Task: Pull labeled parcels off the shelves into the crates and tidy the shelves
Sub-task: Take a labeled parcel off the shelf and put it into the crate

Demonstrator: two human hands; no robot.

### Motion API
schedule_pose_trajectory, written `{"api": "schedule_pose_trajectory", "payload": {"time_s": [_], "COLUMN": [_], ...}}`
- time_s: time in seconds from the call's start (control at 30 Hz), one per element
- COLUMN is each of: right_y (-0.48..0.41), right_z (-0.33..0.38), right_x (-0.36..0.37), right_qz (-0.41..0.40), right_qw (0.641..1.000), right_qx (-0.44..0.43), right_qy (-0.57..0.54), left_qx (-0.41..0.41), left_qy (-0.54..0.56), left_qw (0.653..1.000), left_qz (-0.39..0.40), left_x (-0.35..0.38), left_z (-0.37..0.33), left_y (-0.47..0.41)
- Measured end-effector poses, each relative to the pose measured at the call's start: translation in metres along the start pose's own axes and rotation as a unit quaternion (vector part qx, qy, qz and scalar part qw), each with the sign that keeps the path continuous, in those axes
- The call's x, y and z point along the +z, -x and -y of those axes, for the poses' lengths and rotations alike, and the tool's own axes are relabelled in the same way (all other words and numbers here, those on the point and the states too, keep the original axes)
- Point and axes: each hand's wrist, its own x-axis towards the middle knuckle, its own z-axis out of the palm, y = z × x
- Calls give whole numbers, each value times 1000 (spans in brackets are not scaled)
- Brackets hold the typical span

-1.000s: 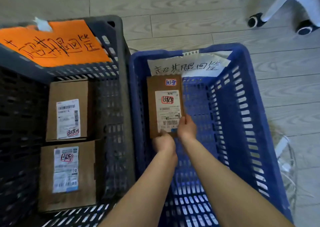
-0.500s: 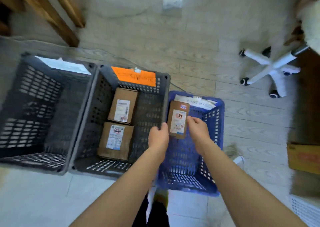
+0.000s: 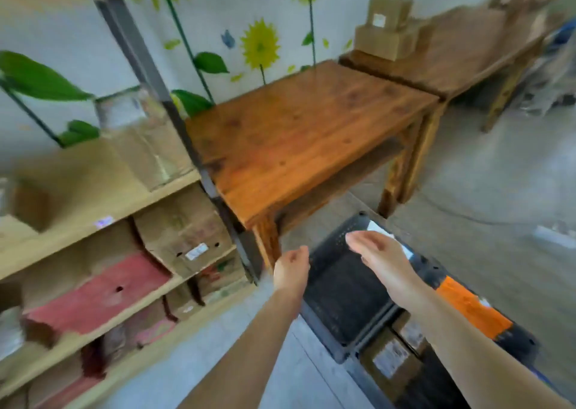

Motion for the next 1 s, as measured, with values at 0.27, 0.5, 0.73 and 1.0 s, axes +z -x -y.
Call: {"api": "schedule_pose_trajectory", "payload": {"time_s": [0.27, 0.5, 0.73, 1.0], "right_y": [27, 22, -19, -44], "right_z": [95, 130, 142, 139], "right_x": [286, 446, 560, 576], "right_qz": [171, 265, 300, 385], "right_qw": [981, 949, 942, 904], "right_qx": [-83, -134, -61, -27], "right_qy": [48, 103, 134, 185], "left_qx": [89, 135, 78, 62], "left_qy": [16, 28, -55, -71], "left_qw": [986, 933, 894, 922], "left_qz": [-140, -332, -438, -376], "left_x": [-290, -451, -553, -564], "left_z": [-47, -61, -75, -65], "left_y": [-8, -16, -62, -96]}}
